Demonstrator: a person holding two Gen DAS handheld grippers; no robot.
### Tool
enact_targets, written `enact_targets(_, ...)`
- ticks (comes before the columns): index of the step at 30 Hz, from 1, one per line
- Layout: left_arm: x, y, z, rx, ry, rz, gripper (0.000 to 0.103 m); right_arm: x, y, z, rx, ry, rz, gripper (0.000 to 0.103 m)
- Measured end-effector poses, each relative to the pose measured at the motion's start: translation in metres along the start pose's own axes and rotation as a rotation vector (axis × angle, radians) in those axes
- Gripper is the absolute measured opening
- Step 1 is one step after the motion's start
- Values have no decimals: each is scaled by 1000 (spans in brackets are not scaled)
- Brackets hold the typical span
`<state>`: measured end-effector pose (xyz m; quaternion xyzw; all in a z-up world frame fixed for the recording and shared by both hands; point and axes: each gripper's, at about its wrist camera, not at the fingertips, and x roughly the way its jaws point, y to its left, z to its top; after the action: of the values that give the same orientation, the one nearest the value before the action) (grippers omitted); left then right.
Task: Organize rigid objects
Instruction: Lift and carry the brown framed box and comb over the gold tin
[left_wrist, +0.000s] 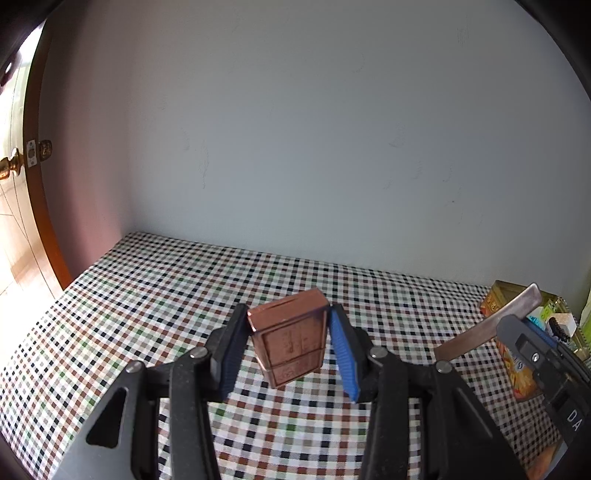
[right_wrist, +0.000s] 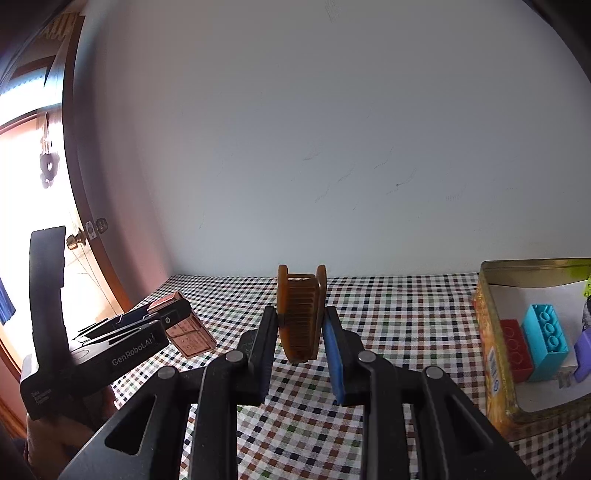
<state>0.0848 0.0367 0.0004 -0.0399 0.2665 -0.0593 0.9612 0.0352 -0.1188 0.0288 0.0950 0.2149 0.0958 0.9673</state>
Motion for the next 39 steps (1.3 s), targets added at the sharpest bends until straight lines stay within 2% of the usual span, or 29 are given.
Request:
enact_targets(7, -3, -17, -2, 44, -20, -2, 43, -21, -17, -1, 8, -20, -17, 27)
enact_targets(18, -27, -58, 4, 80, -57, -39, 43, -56, -49, 2, 29, -66, -44, 27)
enact_targets(29, -48, -121, 11, 151, -97, -90, 43, -94, -90, 8, 69, -124, -101, 27)
enact_targets(39, -48, -184, 5, 206, -90, -146, 43, -124, -143, 15, 115, -163, -169, 27)
